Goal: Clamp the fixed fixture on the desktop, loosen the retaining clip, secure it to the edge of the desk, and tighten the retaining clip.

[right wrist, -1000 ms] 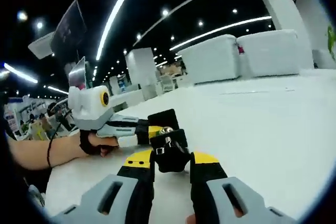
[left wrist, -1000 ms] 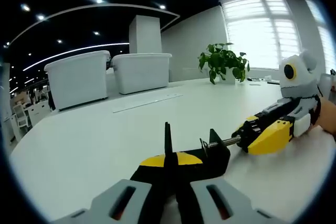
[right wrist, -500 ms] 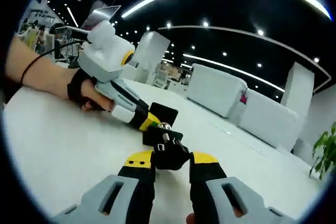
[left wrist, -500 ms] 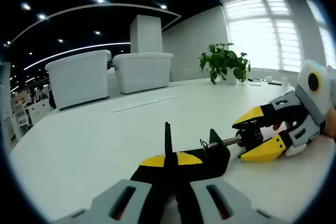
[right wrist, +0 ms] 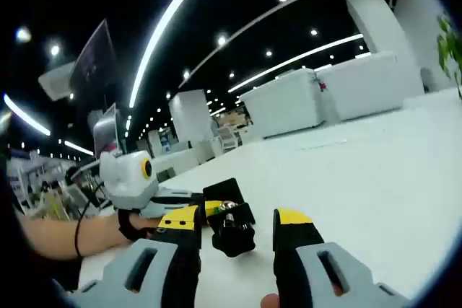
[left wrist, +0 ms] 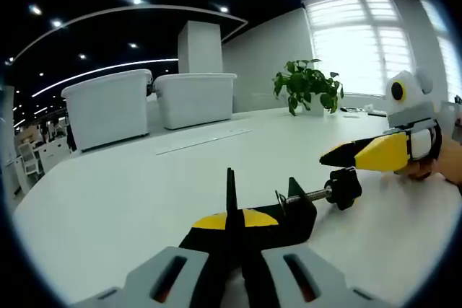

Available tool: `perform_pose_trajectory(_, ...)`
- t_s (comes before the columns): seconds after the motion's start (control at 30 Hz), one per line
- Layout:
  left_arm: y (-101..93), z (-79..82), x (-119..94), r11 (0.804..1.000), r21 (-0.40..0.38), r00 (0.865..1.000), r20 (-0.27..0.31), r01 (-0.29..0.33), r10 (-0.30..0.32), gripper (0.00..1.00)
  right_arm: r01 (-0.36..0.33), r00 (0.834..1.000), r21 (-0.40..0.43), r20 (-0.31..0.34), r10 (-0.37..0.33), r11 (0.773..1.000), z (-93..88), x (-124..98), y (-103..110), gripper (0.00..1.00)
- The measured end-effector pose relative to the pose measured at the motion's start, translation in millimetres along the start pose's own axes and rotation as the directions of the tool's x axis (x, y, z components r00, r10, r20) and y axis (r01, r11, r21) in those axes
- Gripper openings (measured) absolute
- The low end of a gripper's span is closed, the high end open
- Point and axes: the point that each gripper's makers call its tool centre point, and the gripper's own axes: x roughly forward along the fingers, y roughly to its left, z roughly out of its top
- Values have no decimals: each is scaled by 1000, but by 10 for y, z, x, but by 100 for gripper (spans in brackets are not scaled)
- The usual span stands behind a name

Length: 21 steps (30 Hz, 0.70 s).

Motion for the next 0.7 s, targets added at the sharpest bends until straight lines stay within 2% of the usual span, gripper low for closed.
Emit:
perform_pose_trajectory(0.07, 4, 0, 4, 1000, 0, 1000, 0, 0, 0, 6, -1, 1000, 126, -6, 2, 992, -3, -7, -47, 39)
perform_pose_trajectory(0.13, -5, 0, 2, 1000, 1, 1000, 0, 1, -1, 6, 7, 1000, 171, -11, -5, 985, -17, -11, -87, 37)
perform_pose_trajectory(0.2, -4, 1, -1, 1000, 1, 1000, 0, 2, -2, 6, 13, 1000, 165, -25, -9, 986, -49, 2, -78, 32)
perform_pose_trajectory(0.4, -4, 16, 1, 1000, 1, 1000, -1, 0, 0, 6, -23, 989, 15, -146, 25, 1000, -323, 51, 98, 27)
perform_pose_trajectory(0.57, 21, 26, 42, 1000, 2, 1000, -1, 2, -2, 6, -9, 989, 63, -145, 18, 998, -324, 64, 71, 25)
perform_pose_trajectory(0.7, 15, 21, 39, 1000, 2, 1000, -1, 3, -3, 6, -9, 990, 68, -142, 19, 998, -327, 59, 92, 25)
